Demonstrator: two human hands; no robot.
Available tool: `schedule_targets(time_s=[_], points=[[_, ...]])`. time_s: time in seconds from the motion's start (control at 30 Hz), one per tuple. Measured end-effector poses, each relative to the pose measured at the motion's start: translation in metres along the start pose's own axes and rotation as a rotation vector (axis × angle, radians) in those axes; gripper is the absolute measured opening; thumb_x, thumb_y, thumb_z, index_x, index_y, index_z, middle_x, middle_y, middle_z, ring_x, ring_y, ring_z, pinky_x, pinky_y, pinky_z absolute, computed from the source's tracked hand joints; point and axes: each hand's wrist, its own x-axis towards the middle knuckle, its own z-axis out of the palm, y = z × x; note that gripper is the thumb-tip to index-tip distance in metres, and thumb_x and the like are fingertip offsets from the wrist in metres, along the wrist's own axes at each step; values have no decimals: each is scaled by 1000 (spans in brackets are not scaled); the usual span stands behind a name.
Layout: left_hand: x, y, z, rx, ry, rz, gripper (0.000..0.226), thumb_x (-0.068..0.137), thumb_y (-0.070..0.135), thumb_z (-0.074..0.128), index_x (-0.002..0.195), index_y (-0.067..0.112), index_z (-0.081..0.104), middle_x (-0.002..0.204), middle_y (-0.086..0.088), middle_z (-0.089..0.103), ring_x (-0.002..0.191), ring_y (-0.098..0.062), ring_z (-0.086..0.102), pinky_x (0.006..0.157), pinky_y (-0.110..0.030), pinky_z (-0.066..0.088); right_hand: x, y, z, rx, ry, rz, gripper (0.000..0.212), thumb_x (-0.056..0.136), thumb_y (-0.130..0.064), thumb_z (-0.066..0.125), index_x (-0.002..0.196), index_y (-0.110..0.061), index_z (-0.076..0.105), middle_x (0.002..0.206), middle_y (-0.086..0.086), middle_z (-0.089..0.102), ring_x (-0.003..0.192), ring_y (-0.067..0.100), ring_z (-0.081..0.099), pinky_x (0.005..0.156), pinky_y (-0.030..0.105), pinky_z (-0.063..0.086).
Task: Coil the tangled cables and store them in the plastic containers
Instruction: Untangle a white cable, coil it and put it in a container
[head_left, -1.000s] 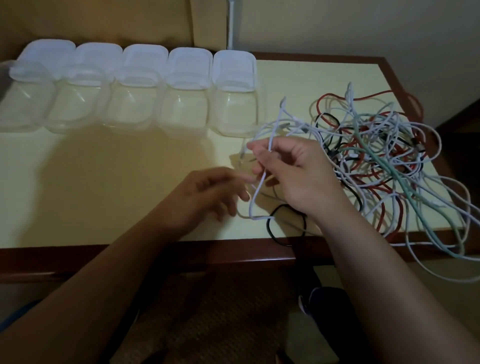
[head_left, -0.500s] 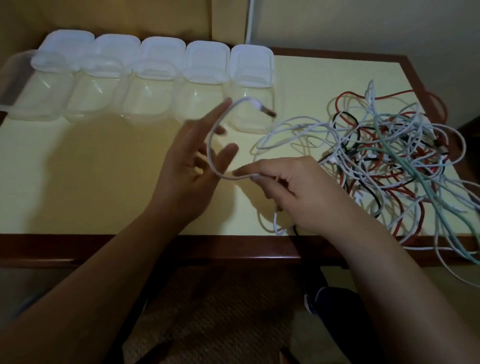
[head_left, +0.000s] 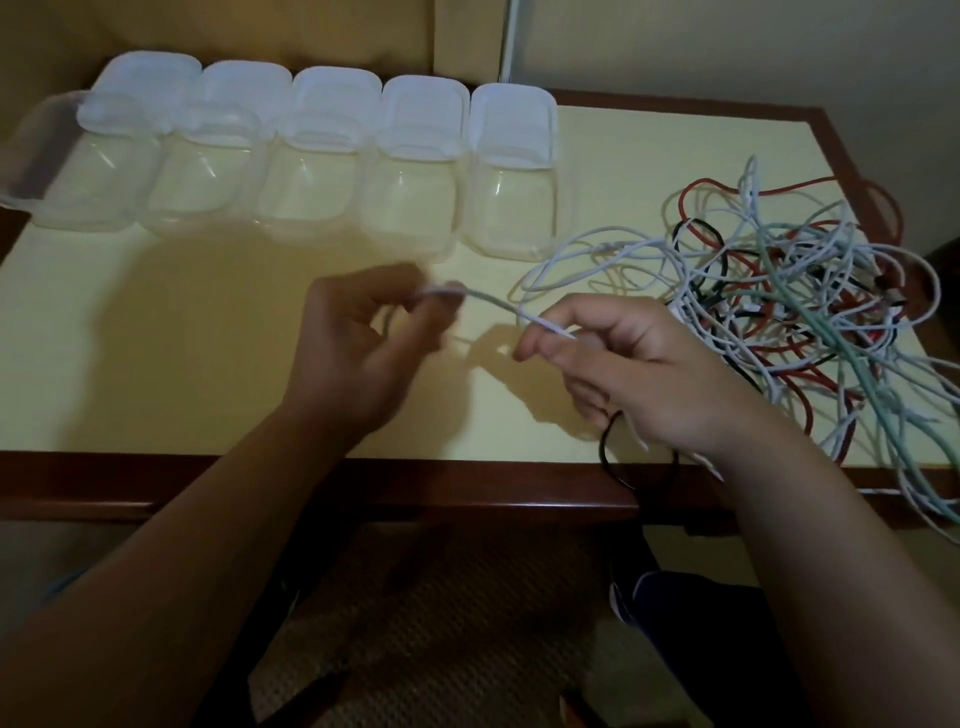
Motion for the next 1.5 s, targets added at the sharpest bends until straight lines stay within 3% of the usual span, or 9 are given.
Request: schedule_targets(time_s=[0.07,0.23,0.4,0.5,0.57,0.73,1.0,1.4,1.5], points=[[9,-1,-5,-355,85,-286,38,97,16,57,63,0,49,44,1,47,40,-22,43,47,-28,38,-5,-3,-8,61,-104,87,22,102,-26,56,108,-8,68,51,12,56,44,24,52,54,38,46],[29,-16,-34,-934,384,-689,42,97,14,44,59,24,30,54,5,10,47,-14,8,42,-26,14,-11,12,-26,-333,30,176,35,100,-44,61,80,-15,66,57,-3,39,51,15,39,58,31,33],[16,-16,-23,-804,-37,-487,6,83,19,63,84,19,58,50,6,25,40,-7,19,43,-20,20,-8,8,-16,-309,204,-20,38,113,-20,36,82,-11,57,59,-13,41,53,4,38,55,22,30],[2,-4,4,-660,-168,-463,51,68,20,82,116,15,66,51,-3,24,39,-9,25,45,-18,29,-3,9,7,-447,150,-88,28,111,-31,41,92,-25,61,65,-3,52,58,15,49,57,37,40],[-3,5,20,-558,-152,-404,24,83,34,76,102,19,75,47,0,28,38,-12,25,45,-20,28,1,11,19,-501,98,-81,23,111,-32,44,96,-28,61,65,-4,56,58,14,52,60,39,44],[13,-4,15,-672,22,-629,65,109,50,32,54,18,41,47,2,24,36,-13,21,42,-19,20,5,15,21,-547,114,-80,22,111,-33,46,98,-29,63,62,3,57,54,23,53,58,45,44],[-1,-7,6,-215,-595,-478,51,80,69,65,69,19,65,46,0,37,40,-13,37,46,-24,31,7,11,27,-551,214,-170,17,109,-37,51,101,-26,61,60,0,53,53,17,51,54,32,39],[29,-37,-39,-894,395,-796,40,106,33,48,67,22,44,54,6,21,45,-10,15,38,-23,16,-3,-4,3,-926,486,119,44,89,-45,36,62,-14,51,54,3,50,53,20,49,49,29,24],[32,-40,-48,-795,418,-744,43,104,29,52,62,23,47,53,7,29,43,-10,19,39,-24,16,-8,-3,-8,-874,524,39,37,99,-35,47,69,-15,55,55,1,52,52,16,50,48,27,30]])
